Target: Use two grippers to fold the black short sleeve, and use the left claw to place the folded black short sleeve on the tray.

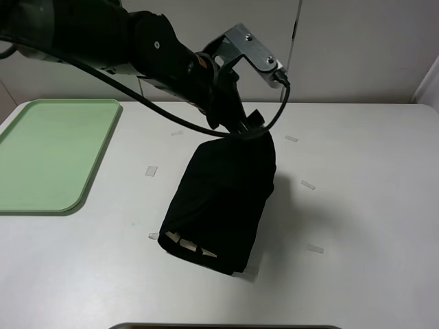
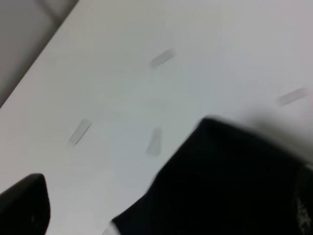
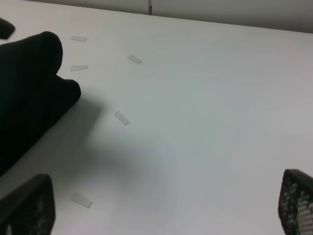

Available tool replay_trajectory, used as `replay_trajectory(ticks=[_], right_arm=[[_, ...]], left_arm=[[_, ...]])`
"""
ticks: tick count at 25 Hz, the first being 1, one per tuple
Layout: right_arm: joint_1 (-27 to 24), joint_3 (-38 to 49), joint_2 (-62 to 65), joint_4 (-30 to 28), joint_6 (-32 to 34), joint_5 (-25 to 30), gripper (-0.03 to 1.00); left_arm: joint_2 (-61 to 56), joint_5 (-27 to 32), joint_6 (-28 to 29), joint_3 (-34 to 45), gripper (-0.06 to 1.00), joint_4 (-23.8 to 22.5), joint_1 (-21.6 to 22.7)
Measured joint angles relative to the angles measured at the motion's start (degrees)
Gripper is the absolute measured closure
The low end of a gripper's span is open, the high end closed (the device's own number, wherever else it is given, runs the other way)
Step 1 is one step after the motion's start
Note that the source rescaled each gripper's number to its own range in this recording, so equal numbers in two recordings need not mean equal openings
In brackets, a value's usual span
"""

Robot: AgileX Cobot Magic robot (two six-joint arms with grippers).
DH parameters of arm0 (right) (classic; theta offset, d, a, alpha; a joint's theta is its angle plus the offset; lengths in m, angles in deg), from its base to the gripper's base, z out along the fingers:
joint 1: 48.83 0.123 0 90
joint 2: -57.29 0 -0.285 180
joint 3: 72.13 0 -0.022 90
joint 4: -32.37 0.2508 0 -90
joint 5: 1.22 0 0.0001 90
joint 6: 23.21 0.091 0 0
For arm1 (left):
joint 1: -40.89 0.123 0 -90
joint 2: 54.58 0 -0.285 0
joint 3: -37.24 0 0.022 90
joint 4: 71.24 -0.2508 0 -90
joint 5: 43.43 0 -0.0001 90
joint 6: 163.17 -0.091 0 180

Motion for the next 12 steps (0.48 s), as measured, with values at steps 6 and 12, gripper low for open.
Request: replay_trajectory(ticks=[6, 12], right_arm=[[0.0, 0.0, 0.0, 0.0, 0.0, 0.0, -0.03], [0.0, 0.0, 0.0, 0.0, 0.0, 0.0, -0.03]], left_arm=[[0.0, -0.87, 0.43, 1.9, -0.05, 0.0, 3.57], [2.06, -4.22, 1.03, 4.61, -0.05, 0.68, 4.58]])
